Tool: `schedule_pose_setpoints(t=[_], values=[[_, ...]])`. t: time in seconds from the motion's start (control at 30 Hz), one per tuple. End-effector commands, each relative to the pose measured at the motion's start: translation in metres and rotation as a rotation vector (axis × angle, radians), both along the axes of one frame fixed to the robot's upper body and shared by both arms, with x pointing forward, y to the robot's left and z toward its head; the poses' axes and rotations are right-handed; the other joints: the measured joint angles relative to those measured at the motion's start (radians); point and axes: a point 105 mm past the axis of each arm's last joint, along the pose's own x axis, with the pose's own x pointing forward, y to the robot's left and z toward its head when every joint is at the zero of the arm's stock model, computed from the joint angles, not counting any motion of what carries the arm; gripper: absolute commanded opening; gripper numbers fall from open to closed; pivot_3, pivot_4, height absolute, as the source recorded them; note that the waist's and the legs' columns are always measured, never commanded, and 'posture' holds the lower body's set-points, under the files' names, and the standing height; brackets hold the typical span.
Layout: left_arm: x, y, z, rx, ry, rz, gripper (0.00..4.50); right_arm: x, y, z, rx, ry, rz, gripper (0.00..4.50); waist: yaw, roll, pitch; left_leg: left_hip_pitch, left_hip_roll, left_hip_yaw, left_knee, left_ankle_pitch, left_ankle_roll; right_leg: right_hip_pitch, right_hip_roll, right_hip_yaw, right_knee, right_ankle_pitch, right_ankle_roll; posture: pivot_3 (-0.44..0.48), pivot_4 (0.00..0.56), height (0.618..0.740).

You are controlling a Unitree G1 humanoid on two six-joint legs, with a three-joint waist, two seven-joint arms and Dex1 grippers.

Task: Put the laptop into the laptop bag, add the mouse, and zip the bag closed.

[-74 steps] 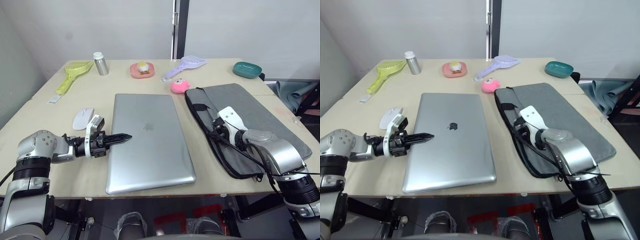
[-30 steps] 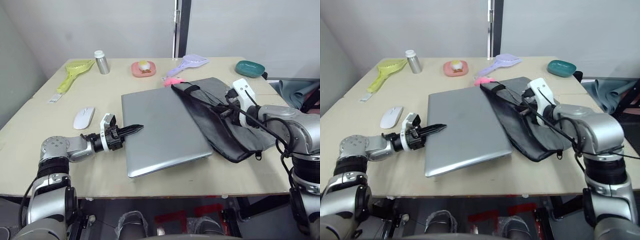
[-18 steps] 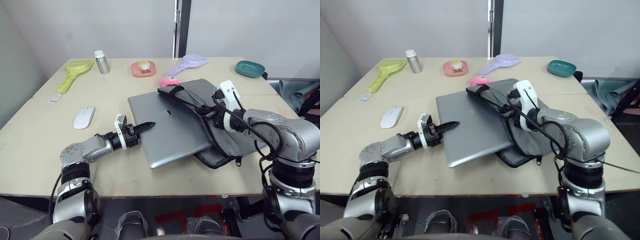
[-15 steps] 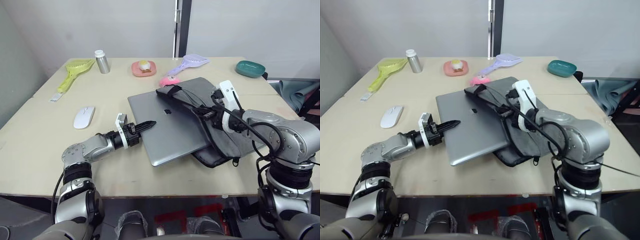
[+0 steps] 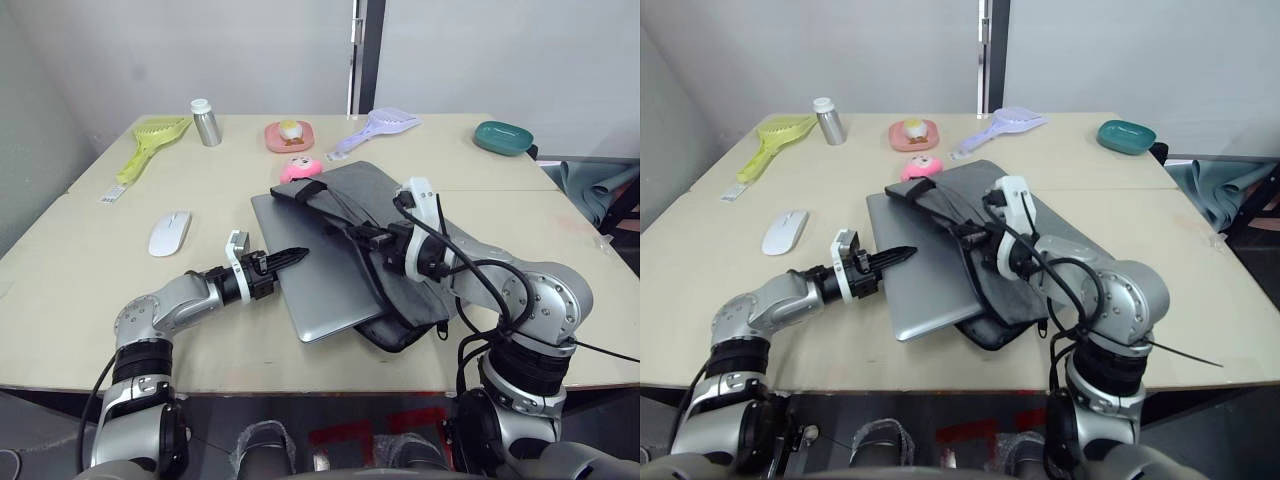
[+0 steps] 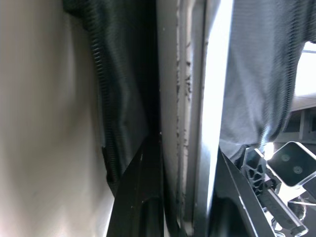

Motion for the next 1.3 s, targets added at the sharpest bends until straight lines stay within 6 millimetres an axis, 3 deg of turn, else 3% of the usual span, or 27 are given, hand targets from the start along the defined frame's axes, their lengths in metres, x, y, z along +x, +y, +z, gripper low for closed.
schedule_pose_setpoints(t=[0.03, 0.33, 0.57, 1.03, 1.3], values=[[-0.004, 0.001, 0.034, -0.108, -0.140, -0.023, 0.39, -0.001, 0.009, 0.006, 0.075, 0.007, 0.001, 0.03, -0.001, 0.000, 0.000, 0.000, 0.000, 0.000, 0.000, 0.000, 0.000, 0.000, 0.000, 0.000, 0.000, 0.000, 0.000, 0.000, 0.150, 0.740], [0.001, 0.010, 0.027, -0.068, -0.123, 0.032, 0.39, -0.001, 0.017, 0.003, 0.258, 0.117, -0.044, 0.03, -0.005, 0.000, 0.000, 0.001, 0.000, -0.001, 0.001, 0.001, -0.001, 0.000, 0.000, 0.000, 0.001, 0.001, 0.002, 0.000, 0.150, 0.740], [0.001, 0.004, 0.026, -0.055, -0.134, 0.000, 0.39, -0.002, 0.030, 0.002, 0.364, 0.211, -0.034, 0.03, -0.004, 0.000, 0.000, 0.001, 0.000, -0.001, 0.001, 0.001, -0.001, 0.000, 0.000, 0.000, 0.003, 0.001, 0.003, 0.000, 0.150, 0.740], [0.003, -0.004, 0.015, -0.053, -0.131, -0.018, 0.39, -0.002, 0.029, 0.003, 0.383, 0.293, -0.010, 0.03, -0.006, 0.001, 0.000, 0.000, 0.000, -0.002, 0.002, 0.001, -0.002, 0.000, 0.000, 0.000, 0.003, 0.003, 0.007, 0.000, 0.150, 0.740], [0.005, -0.023, 0.013, -0.019, -0.150, -0.061, 0.39, -0.002, 0.017, 0.002, 0.307, 0.300, -0.003, 0.03, 0.000, 0.000, 0.000, 0.000, -0.001, -0.002, 0.005, 0.001, -0.002, 0.001, -0.001, 0.000, 0.005, 0.004, 0.008, 0.000, 0.150, 0.740]])
